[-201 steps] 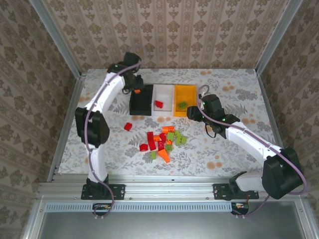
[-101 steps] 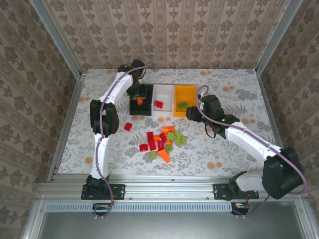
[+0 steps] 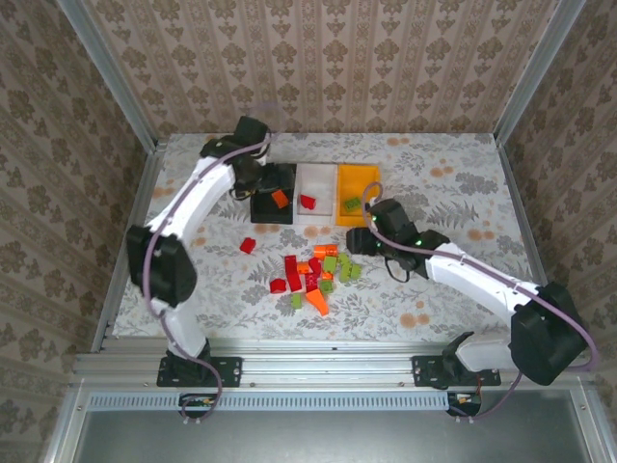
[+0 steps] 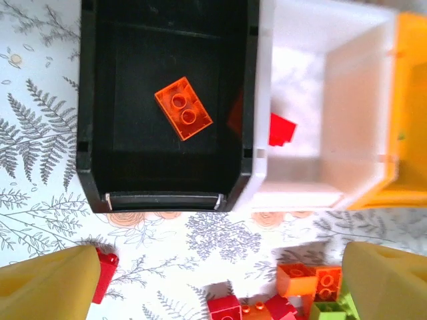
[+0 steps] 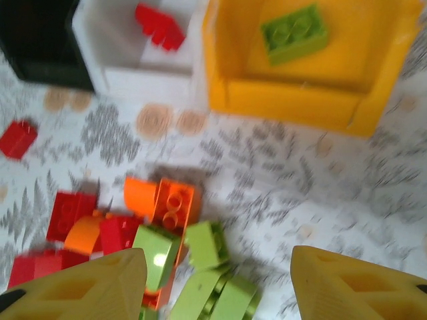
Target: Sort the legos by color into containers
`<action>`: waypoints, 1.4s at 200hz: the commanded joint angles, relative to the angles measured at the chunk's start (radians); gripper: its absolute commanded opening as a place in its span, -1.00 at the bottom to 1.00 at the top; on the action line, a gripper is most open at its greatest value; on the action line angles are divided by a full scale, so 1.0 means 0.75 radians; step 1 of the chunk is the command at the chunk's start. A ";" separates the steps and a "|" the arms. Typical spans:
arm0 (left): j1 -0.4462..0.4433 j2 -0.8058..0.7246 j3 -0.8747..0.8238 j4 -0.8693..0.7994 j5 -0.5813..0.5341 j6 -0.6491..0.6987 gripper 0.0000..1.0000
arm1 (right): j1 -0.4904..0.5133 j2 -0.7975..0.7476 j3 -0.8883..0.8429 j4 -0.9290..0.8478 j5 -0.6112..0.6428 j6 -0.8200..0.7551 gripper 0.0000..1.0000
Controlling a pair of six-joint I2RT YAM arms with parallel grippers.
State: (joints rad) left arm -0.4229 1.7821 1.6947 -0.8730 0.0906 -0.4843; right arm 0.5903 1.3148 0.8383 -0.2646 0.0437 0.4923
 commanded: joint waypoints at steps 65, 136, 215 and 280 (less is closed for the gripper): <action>0.034 -0.238 -0.306 0.342 0.124 -0.144 0.94 | 0.049 0.217 -0.144 -0.024 -0.193 0.171 0.19; 0.038 -0.226 -0.296 0.340 0.143 -0.132 0.94 | 0.037 0.286 -0.122 -0.025 -0.114 0.175 0.08; 0.042 -0.214 -0.296 0.346 0.160 -0.129 0.94 | -0.005 0.198 -0.116 -0.075 -0.075 0.067 -0.07; 0.044 -0.194 -0.292 0.343 0.164 -0.127 0.94 | -0.037 0.236 -0.088 -0.099 -0.056 0.000 -0.12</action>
State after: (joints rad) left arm -0.3969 1.6241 1.4673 -0.6197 0.2001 -0.6018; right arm 0.5655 1.4857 0.7490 -0.2966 -0.0292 0.5259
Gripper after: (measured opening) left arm 0.971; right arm 0.442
